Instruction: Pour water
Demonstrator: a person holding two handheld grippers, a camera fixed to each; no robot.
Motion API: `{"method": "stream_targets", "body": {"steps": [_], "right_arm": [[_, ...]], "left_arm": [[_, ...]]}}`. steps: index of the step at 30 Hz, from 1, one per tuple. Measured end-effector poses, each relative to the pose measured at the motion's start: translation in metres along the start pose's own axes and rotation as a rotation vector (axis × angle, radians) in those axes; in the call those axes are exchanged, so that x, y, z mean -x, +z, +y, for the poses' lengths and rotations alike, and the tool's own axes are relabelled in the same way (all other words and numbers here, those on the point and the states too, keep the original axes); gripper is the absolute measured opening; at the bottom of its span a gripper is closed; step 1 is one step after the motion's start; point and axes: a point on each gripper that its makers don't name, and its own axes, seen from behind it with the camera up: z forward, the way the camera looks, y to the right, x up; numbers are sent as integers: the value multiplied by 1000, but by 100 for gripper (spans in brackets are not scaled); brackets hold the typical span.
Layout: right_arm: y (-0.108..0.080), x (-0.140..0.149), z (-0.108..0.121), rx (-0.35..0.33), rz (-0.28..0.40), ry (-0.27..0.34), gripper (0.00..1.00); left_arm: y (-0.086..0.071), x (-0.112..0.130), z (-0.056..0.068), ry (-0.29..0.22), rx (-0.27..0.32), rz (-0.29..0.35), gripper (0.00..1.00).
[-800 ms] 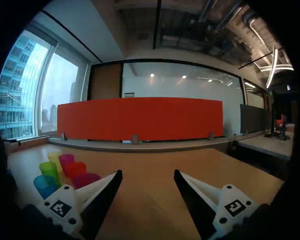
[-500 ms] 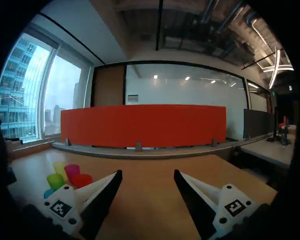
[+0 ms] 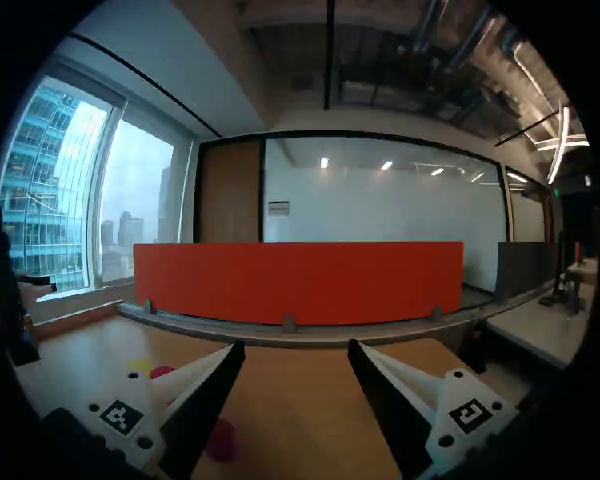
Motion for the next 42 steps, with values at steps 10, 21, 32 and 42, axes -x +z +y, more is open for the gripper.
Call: {"method": "stream_targets", "body": {"steps": [10, 21, 32, 42], "right_arm": [[0, -39, -5, -27, -4, -20, 100], [0, -45, -18, -98, -12, -15, 100], [-6, -56, -51, -263, -3, -5, 100], [-10, -54, -80, -393, -32, -33, 100]], "left_arm": [[5, -50, 5, -15, 45, 0, 99], [9, -50, 21, -44, 132, -28, 98], [6, -51, 50, -84, 291, -52, 99], [1, -47, 71, -85, 388, -62, 99]]}}
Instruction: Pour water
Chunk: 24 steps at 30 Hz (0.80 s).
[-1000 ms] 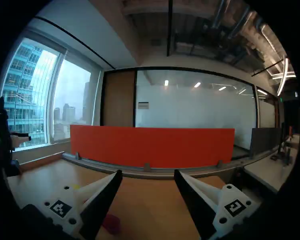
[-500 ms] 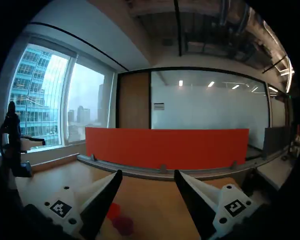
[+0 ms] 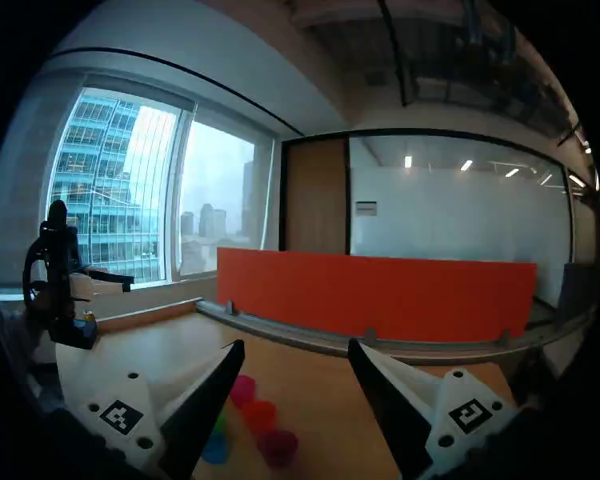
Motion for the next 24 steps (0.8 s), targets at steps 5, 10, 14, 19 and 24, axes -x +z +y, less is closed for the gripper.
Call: {"method": "stream_targets", "body": {"steps": [5, 10, 14, 19, 24], "right_arm": [[2, 2, -6, -37, -9, 11, 100], [5, 2, -11, -68, -12, 17, 100], [5, 1, -15, -92, -18, 17, 100], [6, 7, -23, -130, -44, 6, 100], [5, 18, -33, -173, -87, -18, 100]], "left_arm": [[2, 4, 4, 4, 26, -11, 98], [4, 8, 7, 17, 46, -20, 98], [6, 9, 10, 18, 67, -23, 98], [10, 15, 13, 22, 92, -39, 99], [13, 25, 15, 29, 113, -64, 98]]}}
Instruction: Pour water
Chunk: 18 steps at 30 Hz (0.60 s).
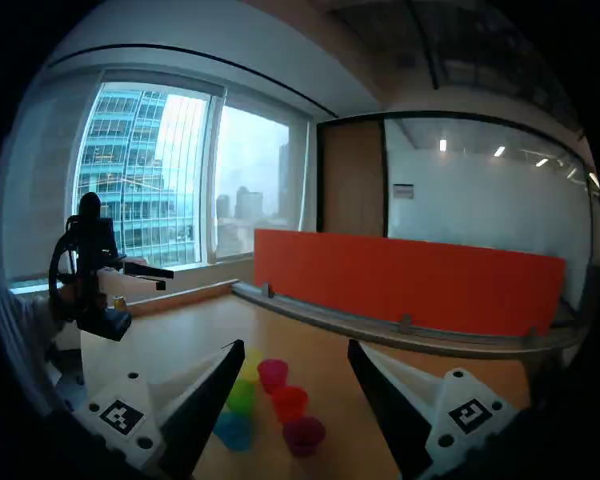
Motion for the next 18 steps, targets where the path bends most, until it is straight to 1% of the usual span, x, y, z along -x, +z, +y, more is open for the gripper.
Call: {"method": "stream_targets", "body": {"steps": [9, 18], "right_arm": [[4, 21, -17, -73, -64, -45, 100], [11, 42, -25, -118, -115, -59, 100]], "left_arm": [[6, 16, 10, 27, 56, -29, 98], [16, 42, 9, 34, 76, -69, 99]]}}
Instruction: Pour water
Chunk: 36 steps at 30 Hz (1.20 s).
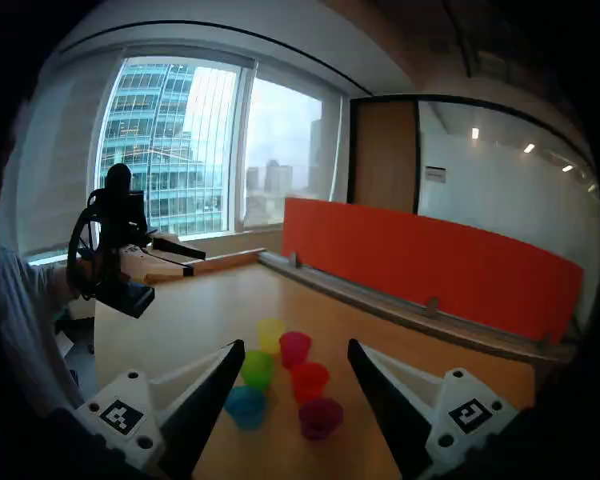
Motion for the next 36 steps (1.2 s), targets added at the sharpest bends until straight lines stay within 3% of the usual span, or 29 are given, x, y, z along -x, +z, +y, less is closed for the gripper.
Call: {"method": "stream_targets", "body": {"steps": [27, 36], "right_arm": [[24, 73, -19, -88, -113, -17, 100], [29, 88, -24, -116, -147, -38, 100]], "left_arm": [[32, 84, 5, 39, 38, -133, 98], [45, 101, 8, 51, 59, -171, 98]]}}
